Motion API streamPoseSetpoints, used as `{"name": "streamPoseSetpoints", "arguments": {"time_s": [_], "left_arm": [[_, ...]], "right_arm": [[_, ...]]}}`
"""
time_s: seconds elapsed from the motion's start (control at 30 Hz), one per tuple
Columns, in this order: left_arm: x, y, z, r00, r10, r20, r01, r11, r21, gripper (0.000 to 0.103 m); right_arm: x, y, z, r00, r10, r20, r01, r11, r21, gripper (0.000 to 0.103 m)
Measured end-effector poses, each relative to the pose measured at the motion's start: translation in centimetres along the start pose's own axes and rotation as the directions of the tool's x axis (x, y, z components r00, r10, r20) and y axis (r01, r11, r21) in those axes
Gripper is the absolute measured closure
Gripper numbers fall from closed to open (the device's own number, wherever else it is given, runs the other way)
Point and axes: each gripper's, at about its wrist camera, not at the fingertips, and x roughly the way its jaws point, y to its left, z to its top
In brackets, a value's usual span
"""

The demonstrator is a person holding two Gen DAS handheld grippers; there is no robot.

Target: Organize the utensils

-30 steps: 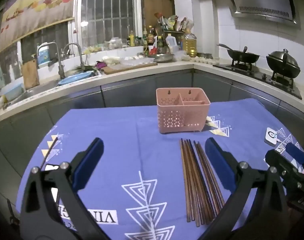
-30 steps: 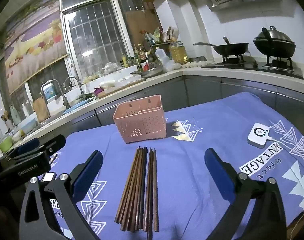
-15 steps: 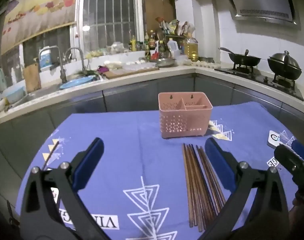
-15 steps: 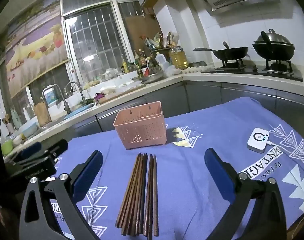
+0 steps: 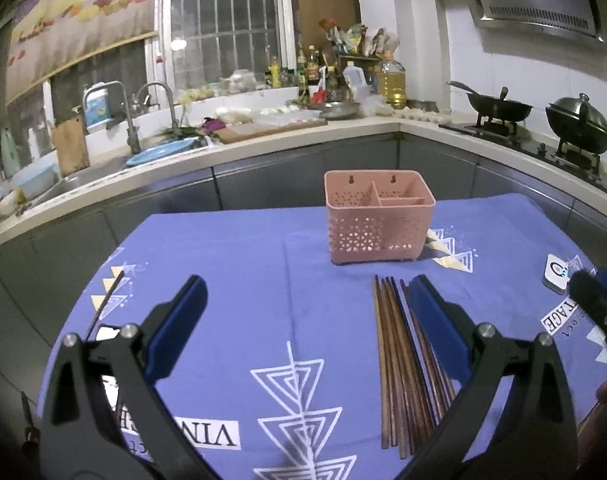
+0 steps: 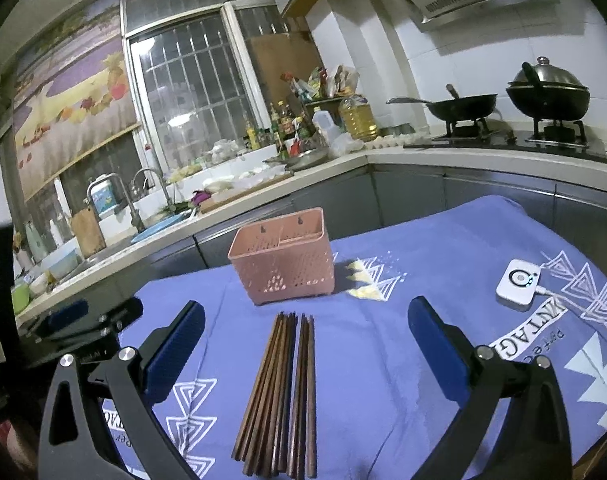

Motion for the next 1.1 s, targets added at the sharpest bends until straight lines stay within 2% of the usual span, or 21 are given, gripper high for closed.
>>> {"name": "streamPoseSetpoints", "arguments": {"time_s": [0.37,0.8,1.1], "left_arm": [[-0.3,0.1,1.5,0.994,0.001,0.107,-0.001,1.0,-0.002,0.006],[0.3,0.4,2.0,0.992,0.031,0.124,-0.032,0.999,0.009,0.006],[0.3,0.3,1.4,0.994,0.014,0.104,-0.014,1.0,0.0,0.006]], "right_arm": [[-0.2,0.5,1.4,0.999,0.051,0.0,-0.051,0.998,-0.024,0.003],[-0.2,2.2,1.3,0.998,0.067,-0.001,-0.067,0.995,-0.077,0.003],[1.1,1.8,0.8,0.999,0.026,-0.046,-0.029,0.997,-0.076,0.003]]}}
